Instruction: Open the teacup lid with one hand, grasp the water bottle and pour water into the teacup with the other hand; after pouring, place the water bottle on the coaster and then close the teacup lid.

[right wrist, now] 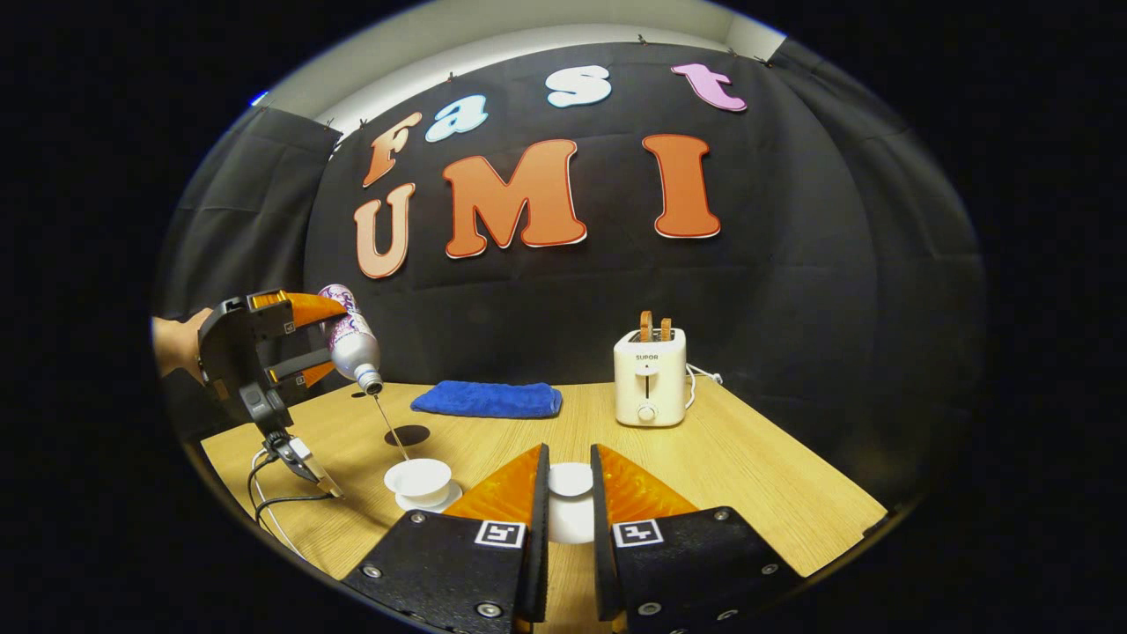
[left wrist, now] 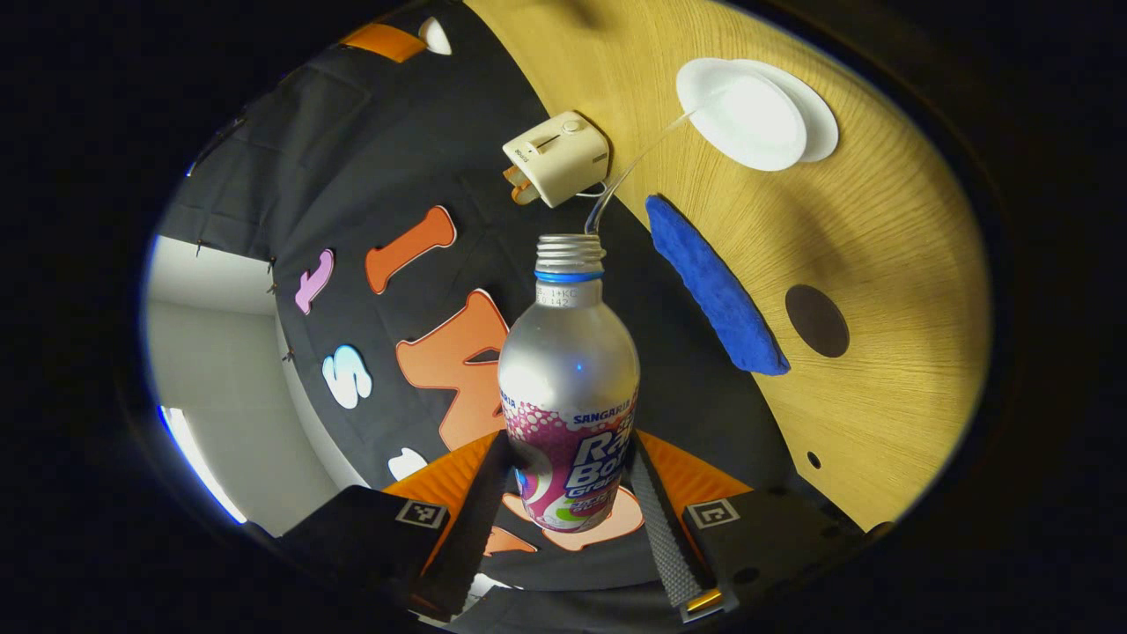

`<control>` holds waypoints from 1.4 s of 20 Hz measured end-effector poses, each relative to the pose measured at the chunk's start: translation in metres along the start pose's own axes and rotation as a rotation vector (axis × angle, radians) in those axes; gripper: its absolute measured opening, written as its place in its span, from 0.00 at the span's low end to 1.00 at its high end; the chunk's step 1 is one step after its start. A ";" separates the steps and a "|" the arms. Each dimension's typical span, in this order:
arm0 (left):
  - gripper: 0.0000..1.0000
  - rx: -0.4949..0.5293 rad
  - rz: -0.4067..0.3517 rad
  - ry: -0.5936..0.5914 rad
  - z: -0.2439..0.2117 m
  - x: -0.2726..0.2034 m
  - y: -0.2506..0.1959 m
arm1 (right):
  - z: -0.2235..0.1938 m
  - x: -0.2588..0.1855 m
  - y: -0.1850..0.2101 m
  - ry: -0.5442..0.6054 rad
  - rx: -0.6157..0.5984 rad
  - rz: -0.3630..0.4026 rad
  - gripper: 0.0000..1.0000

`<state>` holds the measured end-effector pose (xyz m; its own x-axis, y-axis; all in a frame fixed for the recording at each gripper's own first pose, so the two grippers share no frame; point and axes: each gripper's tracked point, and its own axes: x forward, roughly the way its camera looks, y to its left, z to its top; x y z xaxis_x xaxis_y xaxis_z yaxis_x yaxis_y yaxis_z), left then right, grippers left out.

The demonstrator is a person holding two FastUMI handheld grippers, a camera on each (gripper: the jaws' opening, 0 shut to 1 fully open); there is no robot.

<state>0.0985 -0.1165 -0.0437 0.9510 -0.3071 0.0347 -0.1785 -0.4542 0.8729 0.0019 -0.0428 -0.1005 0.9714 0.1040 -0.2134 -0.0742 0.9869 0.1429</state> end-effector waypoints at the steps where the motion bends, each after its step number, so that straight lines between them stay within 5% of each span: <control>1: 0.81 0.009 -0.002 -0.005 0.002 0.000 -0.003 | -0.001 0.000 0.001 0.001 -0.004 0.001 0.22; 18: 0.86 0.063 0.037 -0.086 0.041 -0.003 -0.030 | -0.012 0.014 0.032 0.044 -0.049 0.041 0.22; 23: 0.83 -0.022 0.106 -0.086 0.035 -0.006 -0.010 | -0.013 0.017 0.036 0.053 -0.031 0.039 0.22; 28: 0.83 -0.262 0.160 -0.024 -0.001 -0.002 0.012 | -0.011 0.022 0.044 0.056 -0.048 0.040 0.22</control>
<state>0.0949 -0.1205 -0.0328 0.9094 -0.3783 0.1730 -0.2514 -0.1684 0.9531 0.0173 0.0040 -0.1098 0.9535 0.1484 -0.2624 -0.1243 0.9865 0.1062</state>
